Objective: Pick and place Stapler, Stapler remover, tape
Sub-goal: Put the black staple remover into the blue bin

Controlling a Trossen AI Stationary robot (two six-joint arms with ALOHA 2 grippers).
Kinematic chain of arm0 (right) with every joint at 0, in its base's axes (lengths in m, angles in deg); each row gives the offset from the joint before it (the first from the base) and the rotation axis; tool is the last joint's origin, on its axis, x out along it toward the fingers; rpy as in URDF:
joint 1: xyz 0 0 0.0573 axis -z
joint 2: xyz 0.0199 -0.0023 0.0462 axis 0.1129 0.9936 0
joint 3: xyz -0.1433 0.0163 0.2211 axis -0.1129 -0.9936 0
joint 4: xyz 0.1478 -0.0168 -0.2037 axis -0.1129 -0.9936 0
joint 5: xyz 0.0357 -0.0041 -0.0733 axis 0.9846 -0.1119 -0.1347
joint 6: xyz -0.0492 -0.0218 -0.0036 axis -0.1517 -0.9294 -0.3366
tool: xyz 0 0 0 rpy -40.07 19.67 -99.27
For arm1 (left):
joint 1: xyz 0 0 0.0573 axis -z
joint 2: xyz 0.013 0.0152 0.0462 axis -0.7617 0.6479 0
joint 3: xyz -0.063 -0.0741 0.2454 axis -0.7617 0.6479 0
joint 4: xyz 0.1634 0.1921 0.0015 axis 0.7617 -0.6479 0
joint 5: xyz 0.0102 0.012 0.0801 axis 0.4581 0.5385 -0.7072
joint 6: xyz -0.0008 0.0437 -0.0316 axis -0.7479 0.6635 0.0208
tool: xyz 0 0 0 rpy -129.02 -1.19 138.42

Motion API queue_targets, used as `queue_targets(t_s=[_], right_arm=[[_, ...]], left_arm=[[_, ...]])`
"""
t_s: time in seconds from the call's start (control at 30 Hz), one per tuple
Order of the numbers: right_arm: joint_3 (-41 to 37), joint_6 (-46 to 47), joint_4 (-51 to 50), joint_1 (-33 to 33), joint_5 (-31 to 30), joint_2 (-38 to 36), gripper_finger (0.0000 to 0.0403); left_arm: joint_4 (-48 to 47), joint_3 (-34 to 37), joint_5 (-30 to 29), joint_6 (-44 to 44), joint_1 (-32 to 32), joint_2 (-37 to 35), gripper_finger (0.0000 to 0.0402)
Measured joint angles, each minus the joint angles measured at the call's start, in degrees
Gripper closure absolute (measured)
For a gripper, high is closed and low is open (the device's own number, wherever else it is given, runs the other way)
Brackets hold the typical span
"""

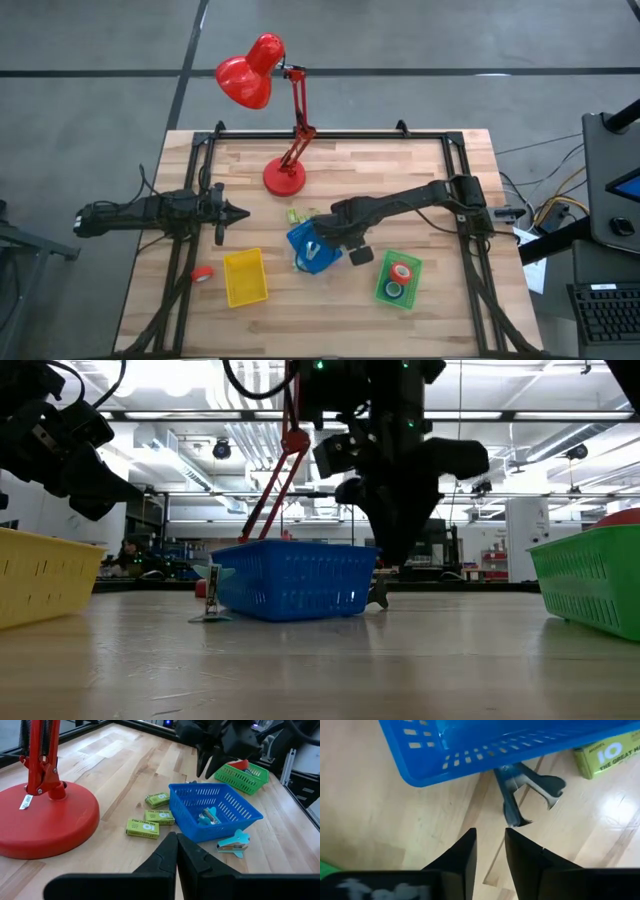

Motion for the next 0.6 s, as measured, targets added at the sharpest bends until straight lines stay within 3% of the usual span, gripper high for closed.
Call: queue_targets(t_s=[0.6], right_arm=[[-2.8,-2.9,6.1,0.3,-0.6,0.1,0.0338]], left_arm=[[0.0,0.0,0.0,0.0,0.0,0.0,0.0394]])
